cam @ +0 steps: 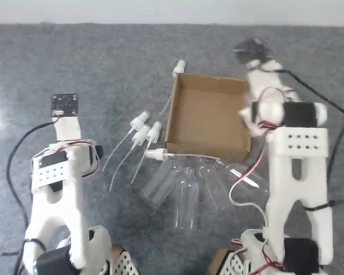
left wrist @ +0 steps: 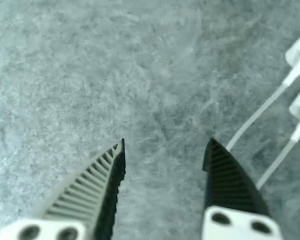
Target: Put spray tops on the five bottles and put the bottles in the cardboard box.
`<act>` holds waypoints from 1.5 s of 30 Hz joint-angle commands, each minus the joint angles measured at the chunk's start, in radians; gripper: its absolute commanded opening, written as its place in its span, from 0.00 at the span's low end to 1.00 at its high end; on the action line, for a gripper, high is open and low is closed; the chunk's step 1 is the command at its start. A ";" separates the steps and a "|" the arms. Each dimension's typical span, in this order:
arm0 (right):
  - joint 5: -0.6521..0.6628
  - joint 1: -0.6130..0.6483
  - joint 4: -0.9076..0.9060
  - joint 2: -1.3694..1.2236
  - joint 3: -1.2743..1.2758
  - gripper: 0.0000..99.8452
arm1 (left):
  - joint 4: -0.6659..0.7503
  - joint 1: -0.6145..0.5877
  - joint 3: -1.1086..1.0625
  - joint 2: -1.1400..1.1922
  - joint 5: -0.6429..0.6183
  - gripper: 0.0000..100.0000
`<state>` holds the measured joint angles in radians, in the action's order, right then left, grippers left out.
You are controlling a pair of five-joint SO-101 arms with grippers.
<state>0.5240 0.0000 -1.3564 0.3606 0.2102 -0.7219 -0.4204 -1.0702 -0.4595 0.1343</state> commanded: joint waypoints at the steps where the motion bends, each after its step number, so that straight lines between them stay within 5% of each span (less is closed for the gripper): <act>1: 0.103 -0.087 0.084 -0.038 0.071 0.01 | 0.018 0.005 0.004 -0.038 -0.011 0.24; 7: 0.103 -0.163 0.255 -0.183 0.160 0.01 | 0.018 0.008 0.004 -0.032 -0.006 0.24; 12: -0.028 -0.165 0.309 -0.298 0.153 0.01 | 0.015 0.055 0.012 -0.032 -0.003 0.24; 17: -0.092 -0.168 0.341 -0.361 0.150 0.15 | -0.044 0.153 0.105 -0.002 0.060 0.24; 25: -0.098 -0.174 0.332 -0.378 0.150 0.19 | -0.281 0.221 0.671 0.351 -0.006 0.24; 33: -0.098 -0.173 0.332 -0.380 0.157 0.32 | -0.285 0.367 1.153 0.741 -0.080 0.24; 45: -0.170 -0.157 0.323 -0.380 -0.028 0.32 | -0.293 0.414 1.796 1.300 -0.120 0.24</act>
<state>0.4043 -0.1626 -1.0234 -0.0307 0.3161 -1.0088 -0.0061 0.5501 0.8017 0.0284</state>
